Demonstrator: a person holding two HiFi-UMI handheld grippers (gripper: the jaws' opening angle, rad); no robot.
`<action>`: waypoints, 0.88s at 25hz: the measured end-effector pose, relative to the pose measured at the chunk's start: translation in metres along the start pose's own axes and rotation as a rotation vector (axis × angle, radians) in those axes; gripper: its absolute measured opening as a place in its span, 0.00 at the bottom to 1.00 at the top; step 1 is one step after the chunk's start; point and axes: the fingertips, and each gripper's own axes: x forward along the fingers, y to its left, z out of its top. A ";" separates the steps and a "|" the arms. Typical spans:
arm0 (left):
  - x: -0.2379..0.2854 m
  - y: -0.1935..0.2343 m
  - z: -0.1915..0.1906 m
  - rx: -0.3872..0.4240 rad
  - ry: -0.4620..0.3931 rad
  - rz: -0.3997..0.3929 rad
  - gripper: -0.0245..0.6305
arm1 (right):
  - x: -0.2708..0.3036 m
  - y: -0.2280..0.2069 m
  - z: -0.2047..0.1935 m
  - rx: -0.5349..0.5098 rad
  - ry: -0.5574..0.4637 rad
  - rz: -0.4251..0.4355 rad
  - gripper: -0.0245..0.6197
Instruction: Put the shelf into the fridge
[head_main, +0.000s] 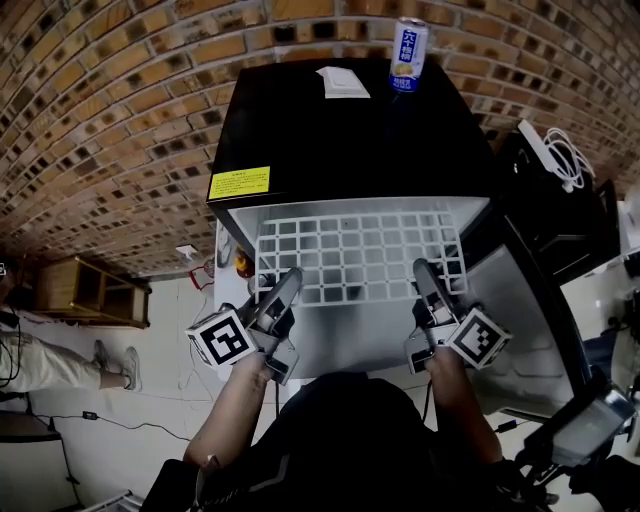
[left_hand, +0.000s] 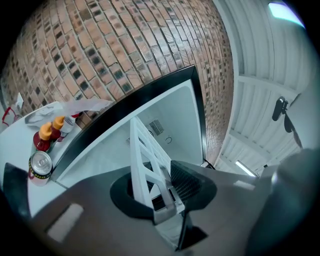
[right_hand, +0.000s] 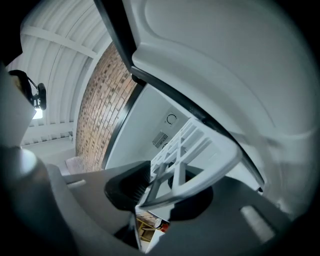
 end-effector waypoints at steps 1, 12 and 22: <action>0.001 0.000 0.003 0.028 -0.017 0.012 0.19 | 0.001 0.000 0.001 -0.006 -0.012 -0.006 0.23; 0.007 0.012 0.024 0.165 -0.153 0.110 0.24 | 0.014 -0.009 0.006 -0.022 -0.074 -0.074 0.24; 0.017 0.019 0.037 0.222 -0.199 0.159 0.26 | 0.027 -0.016 0.012 -0.027 -0.075 -0.084 0.24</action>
